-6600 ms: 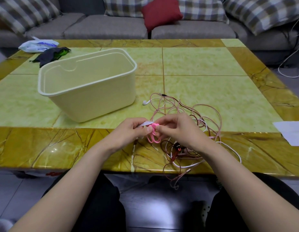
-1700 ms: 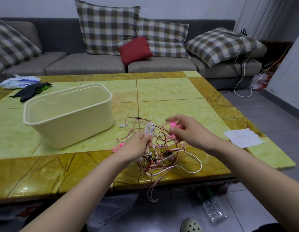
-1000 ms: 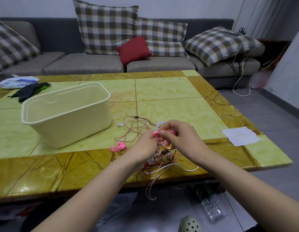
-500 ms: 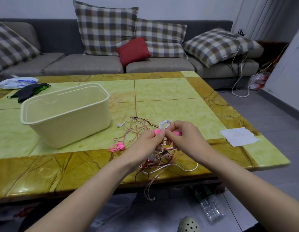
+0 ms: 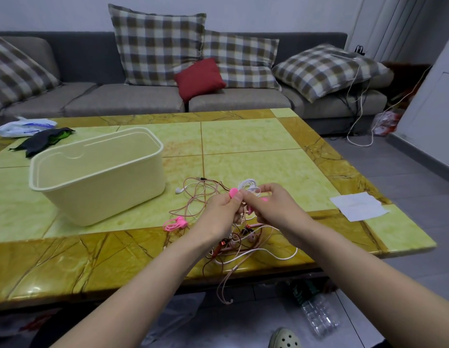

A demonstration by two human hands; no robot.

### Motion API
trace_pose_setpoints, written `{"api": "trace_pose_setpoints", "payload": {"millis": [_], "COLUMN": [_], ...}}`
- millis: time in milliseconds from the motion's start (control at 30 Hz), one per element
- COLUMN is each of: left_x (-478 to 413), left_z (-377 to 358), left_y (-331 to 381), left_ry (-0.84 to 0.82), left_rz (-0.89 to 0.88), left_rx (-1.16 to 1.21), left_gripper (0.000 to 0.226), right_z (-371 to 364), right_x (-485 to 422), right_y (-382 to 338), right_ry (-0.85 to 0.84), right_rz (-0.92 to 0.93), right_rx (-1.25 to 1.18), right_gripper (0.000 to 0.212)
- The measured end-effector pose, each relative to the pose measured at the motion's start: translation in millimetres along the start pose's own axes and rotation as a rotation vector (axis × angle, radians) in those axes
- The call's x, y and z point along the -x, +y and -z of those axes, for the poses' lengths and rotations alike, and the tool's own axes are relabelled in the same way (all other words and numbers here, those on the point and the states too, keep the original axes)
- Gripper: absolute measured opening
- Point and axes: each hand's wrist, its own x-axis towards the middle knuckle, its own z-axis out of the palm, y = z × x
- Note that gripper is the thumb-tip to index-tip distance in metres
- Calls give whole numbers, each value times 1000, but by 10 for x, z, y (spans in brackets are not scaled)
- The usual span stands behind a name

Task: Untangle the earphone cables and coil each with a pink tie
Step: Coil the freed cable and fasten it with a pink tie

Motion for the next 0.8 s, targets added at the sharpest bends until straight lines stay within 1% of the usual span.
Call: {"api": "trace_pose_setpoints", "payload": {"millis": [100, 233, 300, 367, 500, 667, 800], "left_x": [-28, -36, -53, -70, -118, -102, -137], "left_z": [46, 74, 65, 52, 67, 45, 28], "left_y": [-4, 18, 19, 15, -29, -42, -56], "left_ry": [-19, -51, -63, -60, 23, -1, 48], "left_rz": [0, -5, -5, 2, 17, -17, -17], "left_rx": [-60, -60, -36, 8, 58, -71, -167], "left_gripper": [39, 40, 42, 45, 46, 44, 36], "right_z": [8, -18, -39, -63, -118, -117, -103], "right_x": [3, 15, 28, 39, 32, 25, 39], "right_y": [0, 17, 18, 20, 42, 94, 84], "right_ry": [-60, 45, 74, 90, 108, 119, 69], "right_rz": [102, 236, 257, 267, 268, 231, 181], "right_rx": [22, 76, 49, 18, 48, 39, -24], "right_gripper": [14, 15, 16, 16, 19, 17, 13]}}
